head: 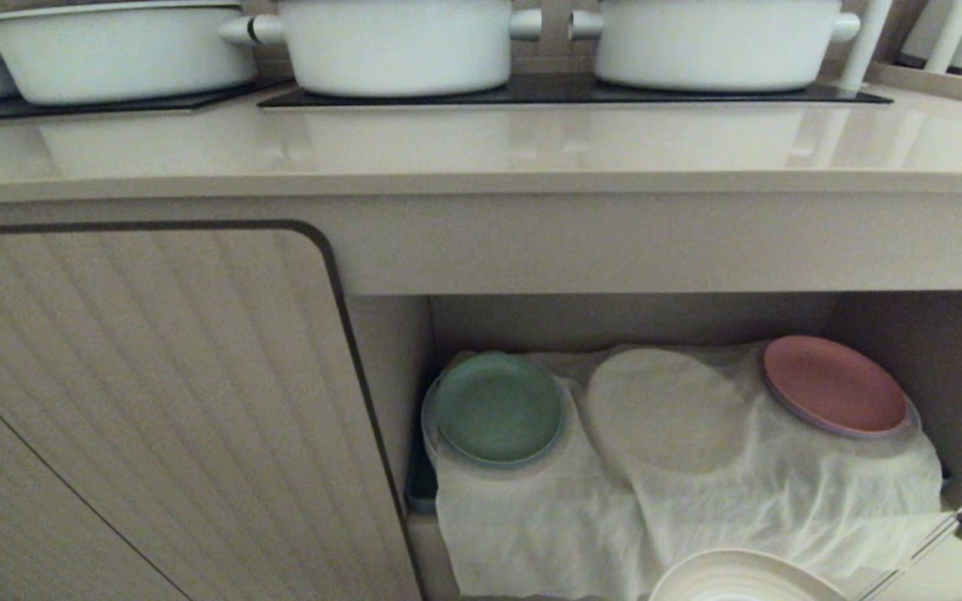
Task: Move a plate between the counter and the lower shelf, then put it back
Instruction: Put the plate in the cupboard
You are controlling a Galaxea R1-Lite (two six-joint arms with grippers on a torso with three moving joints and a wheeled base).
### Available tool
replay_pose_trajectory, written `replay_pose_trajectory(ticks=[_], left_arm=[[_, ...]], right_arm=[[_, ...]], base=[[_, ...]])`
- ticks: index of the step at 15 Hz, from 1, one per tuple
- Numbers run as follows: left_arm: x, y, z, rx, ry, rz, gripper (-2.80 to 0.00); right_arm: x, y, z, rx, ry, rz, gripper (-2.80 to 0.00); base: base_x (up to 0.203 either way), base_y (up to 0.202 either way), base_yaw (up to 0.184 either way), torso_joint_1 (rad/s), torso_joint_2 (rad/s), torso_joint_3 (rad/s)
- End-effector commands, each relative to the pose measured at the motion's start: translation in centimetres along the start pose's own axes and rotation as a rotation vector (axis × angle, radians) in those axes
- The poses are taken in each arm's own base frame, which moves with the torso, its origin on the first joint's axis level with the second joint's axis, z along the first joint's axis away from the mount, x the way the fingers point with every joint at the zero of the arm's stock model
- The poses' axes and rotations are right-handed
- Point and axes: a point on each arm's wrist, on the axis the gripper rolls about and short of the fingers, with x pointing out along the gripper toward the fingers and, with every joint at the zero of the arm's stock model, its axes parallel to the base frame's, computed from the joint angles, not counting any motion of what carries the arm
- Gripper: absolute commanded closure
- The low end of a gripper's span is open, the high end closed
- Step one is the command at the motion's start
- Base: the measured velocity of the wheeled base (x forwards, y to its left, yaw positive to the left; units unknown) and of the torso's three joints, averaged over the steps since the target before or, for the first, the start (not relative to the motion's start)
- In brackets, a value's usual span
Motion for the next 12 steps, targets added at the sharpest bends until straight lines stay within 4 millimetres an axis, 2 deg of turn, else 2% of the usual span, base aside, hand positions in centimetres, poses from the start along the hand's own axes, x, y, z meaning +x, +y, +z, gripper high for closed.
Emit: replay_pose_trajectory(ticks=[1, 4, 12], left_arm=[[0.0, 0.0, -0.01, -0.001, 0.001, 0.001, 0.0], [0.0, 0.0, -0.01, -0.001, 0.001, 0.001, 0.0], [0.0, 0.0, -0.01, -0.001, 0.001, 0.001, 0.0]], right_arm=[[0.02, -0.01, -0.03, 0.002, 0.006, 0.001, 0.0], [0.02, -0.01, -0.03, 0.003, 0.006, 0.001, 0.0], [0.02, -0.03, -0.11, 0.004, 0.009, 0.0, 0.0]], base=[[0.0, 0.0, 0.0, -0.127, 0.44, 0.32], [0.0, 0.0, 0.0, -0.078, 0.31, 0.223], [0.0, 0.0, 0.0, -0.004, 0.02, 0.018]])
